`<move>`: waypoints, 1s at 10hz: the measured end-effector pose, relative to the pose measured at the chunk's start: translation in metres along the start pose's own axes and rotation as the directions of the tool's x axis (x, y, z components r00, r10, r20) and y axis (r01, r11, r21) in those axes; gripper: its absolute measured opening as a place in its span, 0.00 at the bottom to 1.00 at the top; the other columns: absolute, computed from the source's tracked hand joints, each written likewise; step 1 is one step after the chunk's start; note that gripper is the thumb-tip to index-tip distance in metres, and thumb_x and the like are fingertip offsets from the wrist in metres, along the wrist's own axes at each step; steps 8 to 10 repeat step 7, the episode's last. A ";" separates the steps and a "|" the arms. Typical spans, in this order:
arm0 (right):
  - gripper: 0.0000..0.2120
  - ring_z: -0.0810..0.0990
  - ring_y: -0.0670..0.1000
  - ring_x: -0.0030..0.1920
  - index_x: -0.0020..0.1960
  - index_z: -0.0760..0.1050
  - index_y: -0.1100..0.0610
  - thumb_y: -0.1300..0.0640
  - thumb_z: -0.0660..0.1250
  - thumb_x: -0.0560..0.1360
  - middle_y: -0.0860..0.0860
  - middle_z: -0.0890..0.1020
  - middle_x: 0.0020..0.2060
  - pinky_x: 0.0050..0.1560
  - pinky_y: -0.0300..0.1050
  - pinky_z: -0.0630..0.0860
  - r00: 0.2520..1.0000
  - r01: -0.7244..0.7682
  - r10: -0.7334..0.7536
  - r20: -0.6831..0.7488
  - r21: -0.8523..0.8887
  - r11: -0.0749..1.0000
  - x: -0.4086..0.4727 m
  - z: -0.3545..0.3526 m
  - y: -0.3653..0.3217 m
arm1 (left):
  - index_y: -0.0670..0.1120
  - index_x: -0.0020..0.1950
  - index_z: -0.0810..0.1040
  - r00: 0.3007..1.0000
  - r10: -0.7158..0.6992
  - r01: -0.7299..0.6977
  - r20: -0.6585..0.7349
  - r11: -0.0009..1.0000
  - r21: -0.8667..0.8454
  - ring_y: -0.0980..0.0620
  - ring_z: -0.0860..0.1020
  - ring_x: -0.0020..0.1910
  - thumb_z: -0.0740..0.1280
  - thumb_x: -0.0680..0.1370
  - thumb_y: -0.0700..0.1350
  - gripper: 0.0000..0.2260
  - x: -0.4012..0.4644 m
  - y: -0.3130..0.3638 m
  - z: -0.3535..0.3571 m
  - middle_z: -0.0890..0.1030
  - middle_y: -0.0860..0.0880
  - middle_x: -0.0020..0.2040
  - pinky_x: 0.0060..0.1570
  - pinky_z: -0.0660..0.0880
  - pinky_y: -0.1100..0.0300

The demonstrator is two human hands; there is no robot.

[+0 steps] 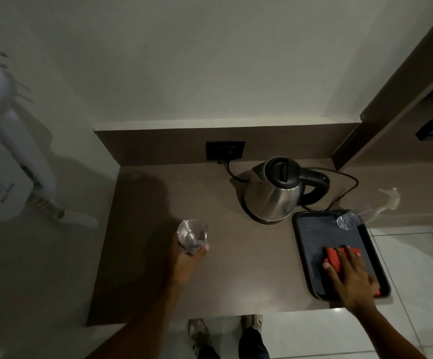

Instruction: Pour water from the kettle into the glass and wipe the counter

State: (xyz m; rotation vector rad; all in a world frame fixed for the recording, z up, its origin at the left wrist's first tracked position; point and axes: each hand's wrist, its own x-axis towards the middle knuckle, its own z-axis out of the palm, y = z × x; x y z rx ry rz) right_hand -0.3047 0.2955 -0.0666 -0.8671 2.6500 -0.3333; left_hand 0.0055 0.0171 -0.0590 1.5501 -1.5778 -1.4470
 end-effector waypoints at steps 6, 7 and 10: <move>0.46 0.48 0.54 0.78 0.78 0.55 0.50 0.25 0.46 0.68 0.50 0.53 0.80 0.71 0.70 0.52 0.998 -0.011 0.011 0.062 -0.004 1.000 -0.003 -0.007 0.003 | 0.52 0.68 0.70 0.969 0.194 -0.225 0.154 0.949 0.219 0.46 0.75 0.67 0.83 0.61 0.46 0.39 -0.053 0.019 0.054 0.78 0.47 0.66 0.66 0.74 0.53; 0.42 0.46 0.52 0.79 0.79 0.47 0.45 0.26 0.45 0.71 0.47 0.47 0.80 0.70 0.72 0.51 0.994 0.107 -0.107 -0.008 0.001 0.994 -0.008 -0.015 -0.015 | 0.42 0.77 0.61 0.938 0.326 -0.346 0.120 0.905 0.246 0.45 0.66 0.74 0.81 0.64 0.51 0.47 -0.059 0.018 0.047 0.68 0.43 0.74 0.72 0.62 0.62; 0.42 0.46 0.52 0.79 0.79 0.47 0.45 0.26 0.45 0.71 0.47 0.47 0.80 0.70 0.72 0.51 0.994 0.107 -0.107 -0.008 0.001 0.994 -0.008 -0.015 -0.015 | 0.42 0.77 0.61 0.938 0.326 -0.346 0.120 0.905 0.246 0.45 0.66 0.74 0.81 0.64 0.51 0.47 -0.059 0.018 0.047 0.68 0.43 0.74 0.72 0.62 0.62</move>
